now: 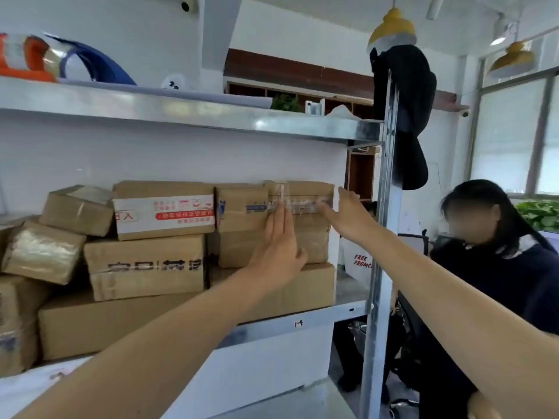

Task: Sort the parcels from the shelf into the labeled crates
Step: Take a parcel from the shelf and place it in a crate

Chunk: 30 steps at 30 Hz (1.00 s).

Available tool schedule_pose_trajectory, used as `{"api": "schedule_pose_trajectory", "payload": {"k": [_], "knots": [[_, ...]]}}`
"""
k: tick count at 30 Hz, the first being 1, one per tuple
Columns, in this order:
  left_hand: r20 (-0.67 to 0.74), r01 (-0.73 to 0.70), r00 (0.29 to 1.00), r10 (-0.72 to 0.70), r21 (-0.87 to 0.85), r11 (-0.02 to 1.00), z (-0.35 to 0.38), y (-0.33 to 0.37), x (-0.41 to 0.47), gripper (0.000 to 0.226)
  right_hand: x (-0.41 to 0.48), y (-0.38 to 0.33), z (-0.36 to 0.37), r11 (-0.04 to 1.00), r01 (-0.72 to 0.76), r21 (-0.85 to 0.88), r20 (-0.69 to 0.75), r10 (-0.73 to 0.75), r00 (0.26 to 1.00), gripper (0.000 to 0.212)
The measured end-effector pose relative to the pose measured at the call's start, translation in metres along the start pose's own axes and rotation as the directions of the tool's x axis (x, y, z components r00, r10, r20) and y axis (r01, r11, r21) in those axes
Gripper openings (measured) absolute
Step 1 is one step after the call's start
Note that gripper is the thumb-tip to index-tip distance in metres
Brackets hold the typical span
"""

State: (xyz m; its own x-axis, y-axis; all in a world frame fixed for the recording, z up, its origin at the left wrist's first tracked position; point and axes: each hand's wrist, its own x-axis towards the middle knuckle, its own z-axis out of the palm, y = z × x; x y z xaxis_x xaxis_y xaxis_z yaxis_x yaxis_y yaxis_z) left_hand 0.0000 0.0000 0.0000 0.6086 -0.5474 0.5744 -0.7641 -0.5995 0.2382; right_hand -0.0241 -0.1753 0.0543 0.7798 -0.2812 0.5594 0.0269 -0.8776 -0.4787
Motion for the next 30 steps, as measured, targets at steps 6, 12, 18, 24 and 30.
{"api": "schedule_pose_trajectory", "payload": {"k": [6,12,18,24,30], "knots": [[-0.215,0.102,0.969,-0.122,-0.1,0.99,0.019,0.015,0.014,0.086,0.032,0.025,0.002,0.984,-0.024,0.179,0.05,0.015,0.999,0.042],[-0.213,0.244,0.927,-0.309,-0.281,0.928,0.023,0.025,0.035,0.089,0.046,0.047,0.011,0.941,-0.018,0.337,0.119,-0.024,0.993,0.046],[-0.179,0.398,0.825,-0.537,-0.49,0.776,0.009,0.04,0.051,0.071,0.047,0.049,0.006,0.87,-0.095,0.484,0.217,-0.014,0.976,0.064],[-0.202,0.361,0.809,-0.552,-0.57,0.738,-0.002,0.057,0.039,0.026,0.021,0.05,-0.003,0.816,-0.04,0.577,0.158,-0.064,0.985,0.065],[-0.306,0.238,0.794,-0.526,-0.639,0.731,-0.008,0.093,0.013,0.023,-0.025,0.044,-0.027,0.747,0.011,0.665,0.044,-0.053,0.998,0.056]]}}
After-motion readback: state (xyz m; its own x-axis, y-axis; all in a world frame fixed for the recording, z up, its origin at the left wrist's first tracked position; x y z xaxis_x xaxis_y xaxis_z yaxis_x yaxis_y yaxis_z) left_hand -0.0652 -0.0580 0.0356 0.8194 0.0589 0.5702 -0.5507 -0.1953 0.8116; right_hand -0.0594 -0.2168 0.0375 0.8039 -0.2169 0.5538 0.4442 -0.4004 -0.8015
